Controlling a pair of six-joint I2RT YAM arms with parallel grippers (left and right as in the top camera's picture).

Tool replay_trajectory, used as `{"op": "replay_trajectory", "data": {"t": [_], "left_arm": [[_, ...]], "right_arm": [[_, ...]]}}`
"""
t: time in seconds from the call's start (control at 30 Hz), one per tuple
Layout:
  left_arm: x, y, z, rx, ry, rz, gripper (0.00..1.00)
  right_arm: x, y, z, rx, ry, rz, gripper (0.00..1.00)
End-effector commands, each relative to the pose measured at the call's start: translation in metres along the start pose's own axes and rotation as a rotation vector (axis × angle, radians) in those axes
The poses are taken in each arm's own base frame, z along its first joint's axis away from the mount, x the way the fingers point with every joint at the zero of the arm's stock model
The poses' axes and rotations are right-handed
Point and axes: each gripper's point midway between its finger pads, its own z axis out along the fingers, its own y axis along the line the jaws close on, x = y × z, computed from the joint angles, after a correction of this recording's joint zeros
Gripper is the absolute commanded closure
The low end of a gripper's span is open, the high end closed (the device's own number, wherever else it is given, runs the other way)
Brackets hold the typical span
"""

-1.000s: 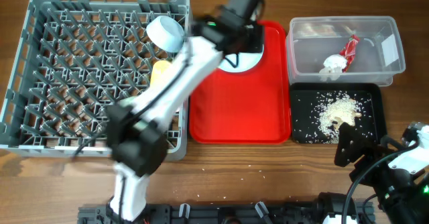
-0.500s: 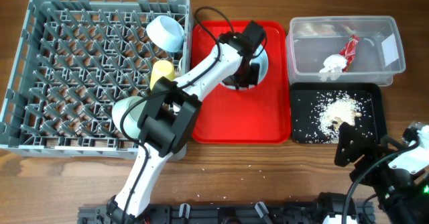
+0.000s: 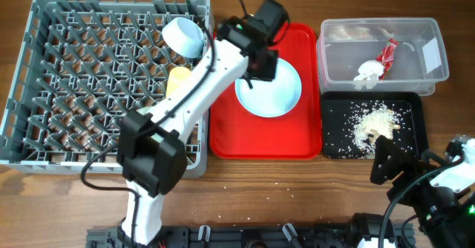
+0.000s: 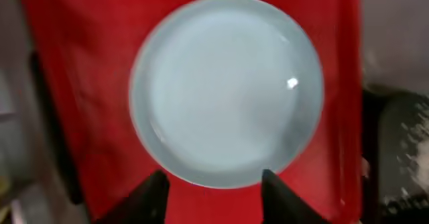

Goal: Sort waste into correct bins and load items into the dishwasher rack
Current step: 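Move the left gripper to the white plate and grip its rim, then lift the white plate off the red tray and carry it over the rack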

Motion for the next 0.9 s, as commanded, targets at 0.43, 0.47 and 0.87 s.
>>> {"op": "replay_trajectory", "data": {"t": [0.43,0.47,0.87], "left_arm": [[0.015,0.064,0.114,-0.087,0.198,-0.032,0.59],[0.017,0.065,0.118,-0.089,0.203,-0.032,0.59],[-0.003,0.056,0.079,-0.031,0.058,-0.001,0.96]], "right_arm": [[-0.001,0.002,-0.001,-0.008,-0.005,0.008,0.0],[-0.001,0.002,-0.001,-0.008,-0.005,0.008,0.0],[-0.001,0.001,-0.001,-0.008,-0.005,0.008,0.0]]}}
